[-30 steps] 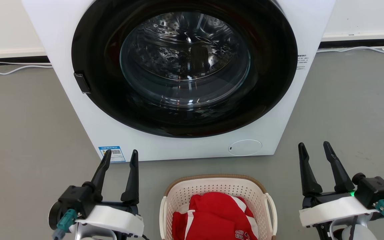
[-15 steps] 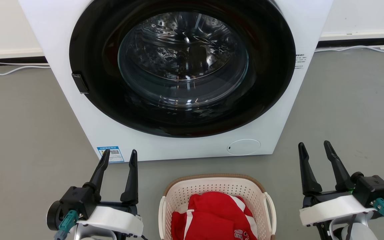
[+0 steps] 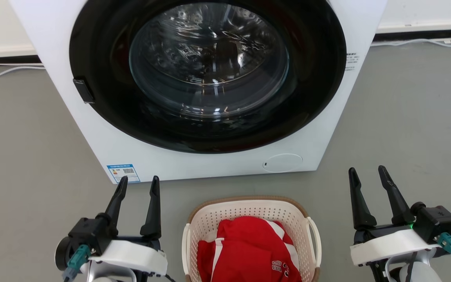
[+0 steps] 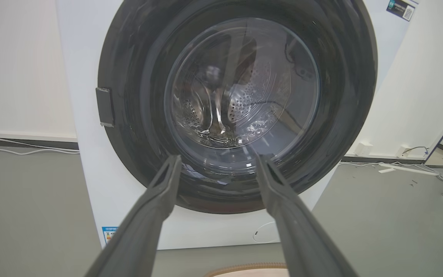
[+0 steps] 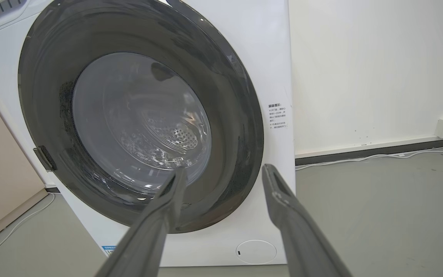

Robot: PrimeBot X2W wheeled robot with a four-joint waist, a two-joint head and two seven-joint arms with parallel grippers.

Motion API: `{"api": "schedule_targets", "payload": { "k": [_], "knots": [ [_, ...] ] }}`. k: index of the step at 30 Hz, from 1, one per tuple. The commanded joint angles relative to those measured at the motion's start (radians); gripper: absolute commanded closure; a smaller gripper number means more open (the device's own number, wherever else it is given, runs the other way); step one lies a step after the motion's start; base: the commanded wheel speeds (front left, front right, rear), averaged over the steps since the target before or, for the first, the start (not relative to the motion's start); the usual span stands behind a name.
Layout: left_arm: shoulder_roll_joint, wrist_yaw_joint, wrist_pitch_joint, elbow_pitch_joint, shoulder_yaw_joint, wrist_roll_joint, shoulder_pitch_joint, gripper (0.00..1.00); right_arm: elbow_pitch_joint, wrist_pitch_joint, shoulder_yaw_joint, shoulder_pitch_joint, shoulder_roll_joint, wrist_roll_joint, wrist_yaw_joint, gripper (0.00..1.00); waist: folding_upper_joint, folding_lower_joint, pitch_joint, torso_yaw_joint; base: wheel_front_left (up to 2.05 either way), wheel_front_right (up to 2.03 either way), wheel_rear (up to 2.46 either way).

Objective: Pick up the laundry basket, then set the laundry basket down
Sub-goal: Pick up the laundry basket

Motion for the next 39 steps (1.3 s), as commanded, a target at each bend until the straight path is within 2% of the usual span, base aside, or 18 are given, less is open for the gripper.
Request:
{"api": "schedule_targets", "payload": {
  "k": [1,11,17,32,39],
  "knots": [
    [0.008,0.009,-0.006,-0.021,0.032,-0.011,-0.060,0.00,-0.028,-0.014,0.027,-0.053,-0.007,0.011,0.007,0.00,0.0000,0.0000,0.013,-0.008,0.00,0.00,0.00],
    [0.008,0.011,-0.006,0.018,0.039,-0.033,-0.097,0.00,-0.039,-0.014,0.033,-0.077,-0.022,0.047,0.007,0.00,0.0000,0.0000,0.110,-0.032,0.00,0.00,0.00],
    [0.008,0.006,-0.006,0.082,0.050,-0.034,-0.145,0.00,-0.053,-0.014,0.049,-0.115,-0.039,0.076,0.007,0.00,0.0000,0.0000,0.203,-0.044,0.00,0.00,0.00],
    [0.008,-0.032,-0.006,0.404,0.062,-0.098,-0.311,0.00,-0.077,-0.014,0.068,-0.189,-0.069,0.140,0.007,0.00,0.0000,0.0000,0.396,-0.053,0.00,0.00,0.00],
    [0.008,-0.044,-0.006,0.557,0.041,-0.086,-0.382,0.00,-0.084,-0.014,0.091,-0.215,-0.085,0.155,0.007,0.00,0.0000,0.0000,0.467,-0.063,0.00,0.00,0.00]
  ]
}}
